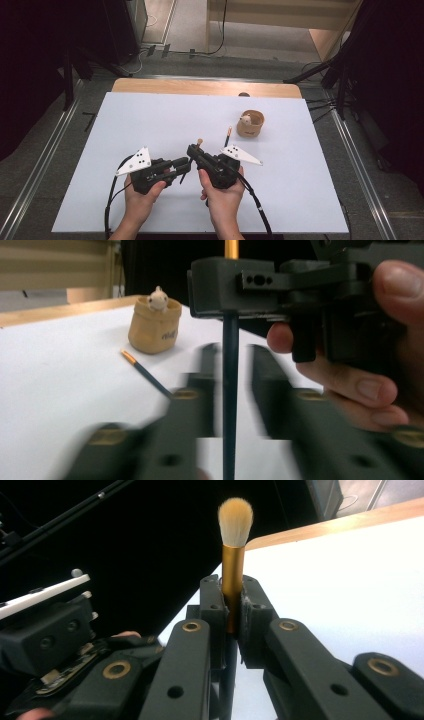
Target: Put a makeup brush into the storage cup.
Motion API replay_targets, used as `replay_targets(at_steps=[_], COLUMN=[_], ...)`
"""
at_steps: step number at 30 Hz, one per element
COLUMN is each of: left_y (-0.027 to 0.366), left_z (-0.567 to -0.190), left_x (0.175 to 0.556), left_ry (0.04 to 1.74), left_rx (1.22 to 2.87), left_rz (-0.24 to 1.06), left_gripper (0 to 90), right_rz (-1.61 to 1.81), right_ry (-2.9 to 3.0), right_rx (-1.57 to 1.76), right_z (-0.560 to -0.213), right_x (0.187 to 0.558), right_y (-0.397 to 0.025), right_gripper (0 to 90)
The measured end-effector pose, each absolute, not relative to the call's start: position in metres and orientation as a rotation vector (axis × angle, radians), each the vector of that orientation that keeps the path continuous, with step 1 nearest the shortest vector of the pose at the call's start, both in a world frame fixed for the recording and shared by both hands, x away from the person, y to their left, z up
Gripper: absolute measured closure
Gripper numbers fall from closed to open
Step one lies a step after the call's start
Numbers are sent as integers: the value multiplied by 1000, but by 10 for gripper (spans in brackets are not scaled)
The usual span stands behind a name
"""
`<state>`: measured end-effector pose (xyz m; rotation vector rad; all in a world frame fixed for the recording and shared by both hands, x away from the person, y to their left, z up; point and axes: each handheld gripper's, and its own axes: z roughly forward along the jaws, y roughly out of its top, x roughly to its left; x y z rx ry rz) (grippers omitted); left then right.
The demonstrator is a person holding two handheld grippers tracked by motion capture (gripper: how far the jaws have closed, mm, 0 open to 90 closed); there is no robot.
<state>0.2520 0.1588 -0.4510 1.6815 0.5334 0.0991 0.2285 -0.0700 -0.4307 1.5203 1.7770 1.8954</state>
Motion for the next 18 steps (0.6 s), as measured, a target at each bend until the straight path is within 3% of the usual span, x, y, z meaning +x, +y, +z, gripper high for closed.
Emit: replay_targets(at_steps=[3, 7, 10, 18], left_y=[164, 177, 183, 199], left_z=[-449, -449, -451, -458], left_x=[252, 253, 254, 253], left_ry=[571, 576, 625, 669], left_rx=[1647, 1634, 1698, 1724], left_rz=[119, 147, 216, 251], left_gripper=[230, 0, 0, 0], right_rz=[1881, 1857, 1833, 1758], right_ry=[1762, 1766, 1769, 1764], right_rx=[1502, 1478, 1456, 1378], right_z=[-430, -428, -427, -425], right_x=[229, 228, 228, 229], right_y=[-73, -76, -78, -86], right_gripper=[848, 847, 847, 847])
